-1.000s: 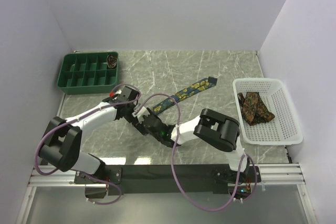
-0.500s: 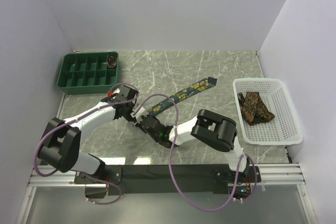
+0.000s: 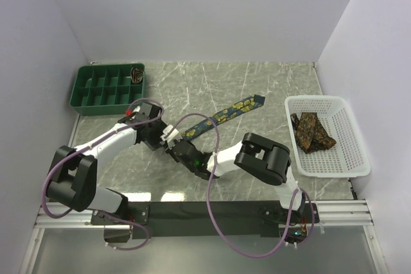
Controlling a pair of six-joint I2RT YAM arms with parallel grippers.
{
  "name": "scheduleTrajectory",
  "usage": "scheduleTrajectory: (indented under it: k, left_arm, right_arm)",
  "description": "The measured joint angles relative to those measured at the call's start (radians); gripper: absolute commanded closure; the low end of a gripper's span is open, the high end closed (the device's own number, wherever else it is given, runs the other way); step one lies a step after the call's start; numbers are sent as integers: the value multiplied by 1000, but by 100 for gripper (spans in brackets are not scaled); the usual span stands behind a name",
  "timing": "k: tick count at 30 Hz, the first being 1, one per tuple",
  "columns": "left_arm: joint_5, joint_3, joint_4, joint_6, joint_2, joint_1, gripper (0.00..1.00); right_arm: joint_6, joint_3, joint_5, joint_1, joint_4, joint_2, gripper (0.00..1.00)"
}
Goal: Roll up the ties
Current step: Roll the tie
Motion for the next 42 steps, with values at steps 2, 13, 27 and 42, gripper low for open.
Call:
scheduleTrajectory:
  k: [2,13,27,42]
  left_arm:
    - [6,7,-1,8,-1,28,30]
    - [16,17,71,55,-64,126,20]
    - [55,-293,346,24,-217,67,18]
    - [-3,-277,453,133,-171,-123,1]
  right_arm:
    - [15,0,-6,-4,-6,-3,100]
    - [178,6,-174,-73,-71,-37,100]
    - [829,-232,-627,-350,172,-85,100]
    - [1345,-388,-776,-432,509,25,100]
